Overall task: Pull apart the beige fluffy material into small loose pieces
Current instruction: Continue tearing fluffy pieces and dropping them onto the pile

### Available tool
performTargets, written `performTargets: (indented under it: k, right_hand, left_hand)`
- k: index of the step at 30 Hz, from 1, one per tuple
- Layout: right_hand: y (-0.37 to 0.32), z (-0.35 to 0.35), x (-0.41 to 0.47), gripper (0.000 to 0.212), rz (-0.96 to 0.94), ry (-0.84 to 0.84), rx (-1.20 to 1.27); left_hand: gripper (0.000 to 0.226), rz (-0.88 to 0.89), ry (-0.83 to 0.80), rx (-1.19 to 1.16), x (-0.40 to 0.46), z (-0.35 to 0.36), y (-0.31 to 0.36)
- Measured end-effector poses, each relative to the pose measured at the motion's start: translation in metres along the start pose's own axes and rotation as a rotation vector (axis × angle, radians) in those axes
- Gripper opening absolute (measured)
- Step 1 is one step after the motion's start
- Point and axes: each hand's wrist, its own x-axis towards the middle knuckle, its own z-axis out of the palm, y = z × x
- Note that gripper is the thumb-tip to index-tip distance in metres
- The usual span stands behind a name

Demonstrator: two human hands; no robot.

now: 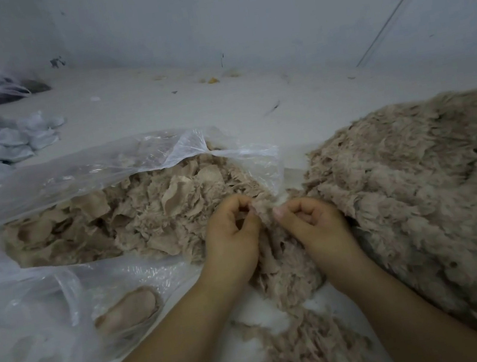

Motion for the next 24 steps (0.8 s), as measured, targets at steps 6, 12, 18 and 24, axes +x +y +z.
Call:
performTargets:
  k: [6, 12, 18, 24]
  right_hand:
    - [0.006, -0.001, 0.006, 0.032, 0.034, 0.001, -0.052]
    - [0.006, -0.002, 0.006, 0.036, 0.009, 0.058, -0.131]
    - [0.004, -0.002, 0.004, 0.047, -0.064, -0.023, -0.134]
    - [0.004, 0.0, 0.003, 0.054, -0.103, -0.046, -0.12]
  left_hand:
    - [0.029, -0.045, -0.042, -0.239, 0.004, -0.009, 0.008]
    - [0.018, -0.099, -0.073, -0.396, 0.004, -0.01, 0.007]
    - [0.036, 0.036, -0.159, -0.109, 0.0, -0.01, 0.005]
    - [0.025, 0.045, -0.094, -0.014, 0.0, -0.007, 0.001]
